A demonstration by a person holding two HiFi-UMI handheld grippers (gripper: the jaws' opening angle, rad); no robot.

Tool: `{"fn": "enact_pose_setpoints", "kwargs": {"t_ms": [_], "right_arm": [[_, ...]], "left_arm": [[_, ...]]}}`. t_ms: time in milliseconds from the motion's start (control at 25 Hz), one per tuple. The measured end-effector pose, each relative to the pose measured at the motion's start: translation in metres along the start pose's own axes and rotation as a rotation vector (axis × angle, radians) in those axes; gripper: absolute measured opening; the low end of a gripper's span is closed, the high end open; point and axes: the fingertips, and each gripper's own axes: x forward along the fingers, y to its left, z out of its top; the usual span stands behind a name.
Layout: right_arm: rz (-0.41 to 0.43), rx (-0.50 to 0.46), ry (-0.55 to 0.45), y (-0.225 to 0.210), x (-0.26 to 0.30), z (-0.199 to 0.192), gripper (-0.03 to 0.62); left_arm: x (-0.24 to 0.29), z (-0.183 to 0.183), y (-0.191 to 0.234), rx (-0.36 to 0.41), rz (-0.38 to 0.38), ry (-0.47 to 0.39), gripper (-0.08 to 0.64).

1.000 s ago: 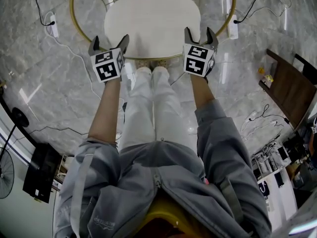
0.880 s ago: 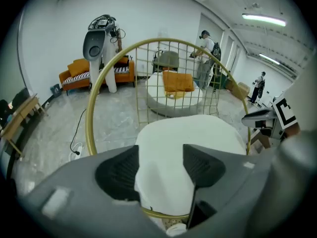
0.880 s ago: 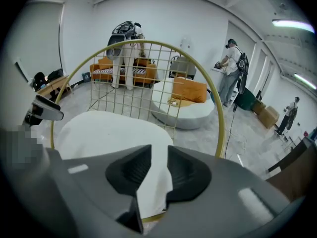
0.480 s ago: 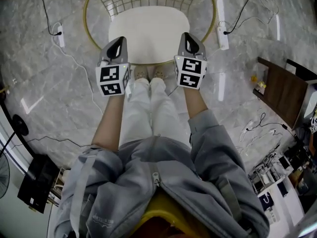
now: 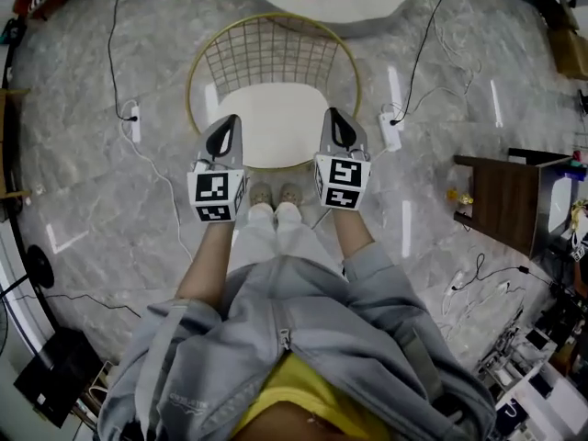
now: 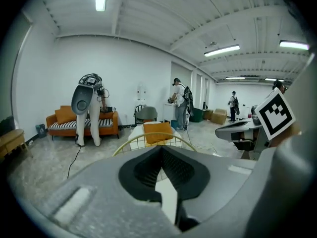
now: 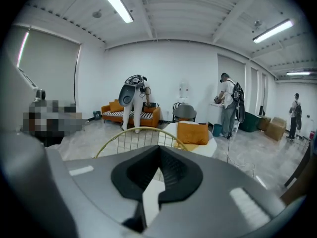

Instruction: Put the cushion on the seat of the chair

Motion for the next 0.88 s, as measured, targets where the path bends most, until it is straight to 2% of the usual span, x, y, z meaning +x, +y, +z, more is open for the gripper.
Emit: {"fn": "enact_pose_setpoints", "kwargs": {"t_ms": [280, 520, 720, 880], "right_arm": [[0.002, -0.003, -0.181, -0.010, -0.038, 0.098, 0.000], [0.017, -0.022, -0.297, -0.012, -0.083, 0.159, 0.000], [0.025, -0.020, -0.369, -0.013, -0.113, 0.193, 0.000], [0.049, -0.028, -0.408, -0.010, -0.129, 0.214, -0.001]], "left_arm": [[-0.026, 0.099, -0.014, 0.063, -0.006, -0.173, 0.006], [-0.063, 0.167, -0.030, 0.076, -0.005, -0.303, 0.006], [-0.087, 0.209, -0.042, 0.092, 0.002, -0.358, 0.006], [-0.096, 0.224, -0.047, 0.109, 0.012, -0.382, 0.006]]}}
